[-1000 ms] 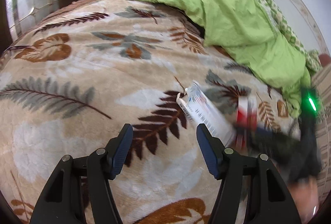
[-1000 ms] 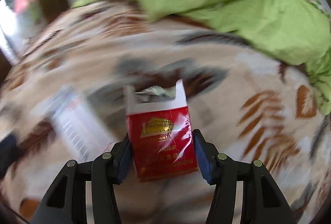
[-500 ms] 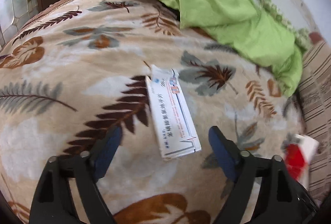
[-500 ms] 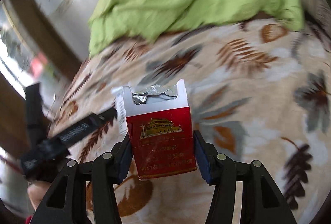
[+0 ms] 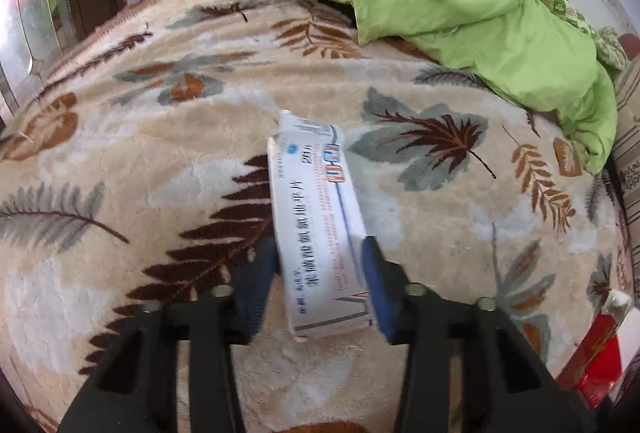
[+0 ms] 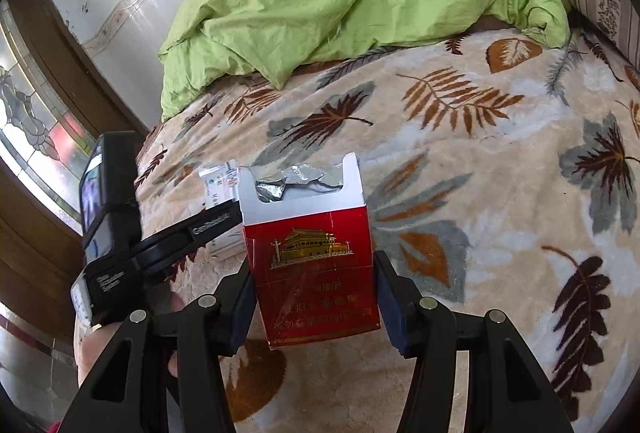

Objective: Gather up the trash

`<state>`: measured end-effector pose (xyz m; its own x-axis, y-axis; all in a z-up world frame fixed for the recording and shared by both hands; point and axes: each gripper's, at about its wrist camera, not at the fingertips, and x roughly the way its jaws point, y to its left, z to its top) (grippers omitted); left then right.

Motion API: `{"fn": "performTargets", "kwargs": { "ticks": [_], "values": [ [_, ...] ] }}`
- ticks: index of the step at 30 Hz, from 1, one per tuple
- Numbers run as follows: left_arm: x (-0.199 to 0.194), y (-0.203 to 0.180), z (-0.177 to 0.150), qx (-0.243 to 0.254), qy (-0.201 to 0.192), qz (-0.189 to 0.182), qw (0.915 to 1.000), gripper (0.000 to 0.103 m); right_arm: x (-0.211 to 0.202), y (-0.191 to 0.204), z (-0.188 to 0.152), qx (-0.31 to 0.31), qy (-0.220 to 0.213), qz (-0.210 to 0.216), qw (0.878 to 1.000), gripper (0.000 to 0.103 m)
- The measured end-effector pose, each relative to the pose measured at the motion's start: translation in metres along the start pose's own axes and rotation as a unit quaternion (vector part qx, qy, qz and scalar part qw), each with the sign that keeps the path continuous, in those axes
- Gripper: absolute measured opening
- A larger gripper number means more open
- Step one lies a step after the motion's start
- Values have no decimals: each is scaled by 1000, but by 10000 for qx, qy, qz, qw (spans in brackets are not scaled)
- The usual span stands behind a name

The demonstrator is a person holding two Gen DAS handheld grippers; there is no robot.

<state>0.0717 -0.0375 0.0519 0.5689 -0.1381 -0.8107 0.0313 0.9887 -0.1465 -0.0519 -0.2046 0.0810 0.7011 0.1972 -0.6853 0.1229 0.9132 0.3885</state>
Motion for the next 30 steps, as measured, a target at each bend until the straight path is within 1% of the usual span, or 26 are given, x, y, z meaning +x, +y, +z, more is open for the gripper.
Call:
{"fn": "performTargets", "kwargs": {
  "ticks": [1, 3, 6, 10, 13, 16, 17, 18, 19, 21, 22, 23, 25, 26, 28, 30],
  "values": [
    [-1, 0, 0, 2, -5, -13, 10000, 36, -1, 0, 0, 4, -8, 2, 10000, 58],
    [-5, 5, 0, -81, -23, -131, 9999, 26, -4, 0, -1, 8, -58, -34, 10000, 58],
    [-18, 12, 0, -134, -153, -365, 9991, 18, -10, 5, -2, -115, -182, -166, 9996, 58],
    [-34, 16, -7, -41, -271, -464, 9985, 16, -20, 8, -5, -137, -302, -195, 9993, 58],
    [-39, 20, -12, -57, -186, -692, 9974, 16, -28, 10, -7, -153, -405, -237, 9988, 58],
    [-45, 23, -12, -82, -268, -840, 9961, 19, -40, 7, -8, -102, -569, -306, 9979, 58],
    [-47, 21, -12, -32, -293, -778, 9965, 19, -43, 5, -9, -72, -604, -319, 9976, 58],
    [-48, 19, -12, 9, -321, -681, 9972, 22, -46, 1, -9, -19, -631, -328, 9975, 58],
    [-47, 18, -13, 17, -320, -639, 9974, 28, -47, -2, -9, 18, -639, -331, 9974, 58],
    [-45, 19, -13, -138, -256, -460, 9985, 73, -50, -7, -9, 89, -652, -340, 9973, 58],
    [-44, 21, -14, -247, -286, -337, 9987, 79, -52, -10, -8, 129, -658, -326, 9972, 58],
    [-44, 23, -13, -367, -337, -240, 9985, 80, -53, -12, -7, 149, -664, -312, 9972, 58],
    [-40, 25, -10, -460, -279, -203, 9983, 80, -54, -13, -6, 158, -684, -323, 9970, 58],
    [-35, 25, -9, -541, -236, -121, 9982, 80, -53, -14, -6, 168, -679, -296, 9971, 58],
    [-22, 24, -6, -721, -60, -29, 9974, 80, -52, -14, -5, 171, -659, -268, 9973, 58],
    [-10, 20, -4, -791, 81, 61, 9968, 80, -49, -13, -4, 172, -642, -252, 9975, 58]
  ]
}}
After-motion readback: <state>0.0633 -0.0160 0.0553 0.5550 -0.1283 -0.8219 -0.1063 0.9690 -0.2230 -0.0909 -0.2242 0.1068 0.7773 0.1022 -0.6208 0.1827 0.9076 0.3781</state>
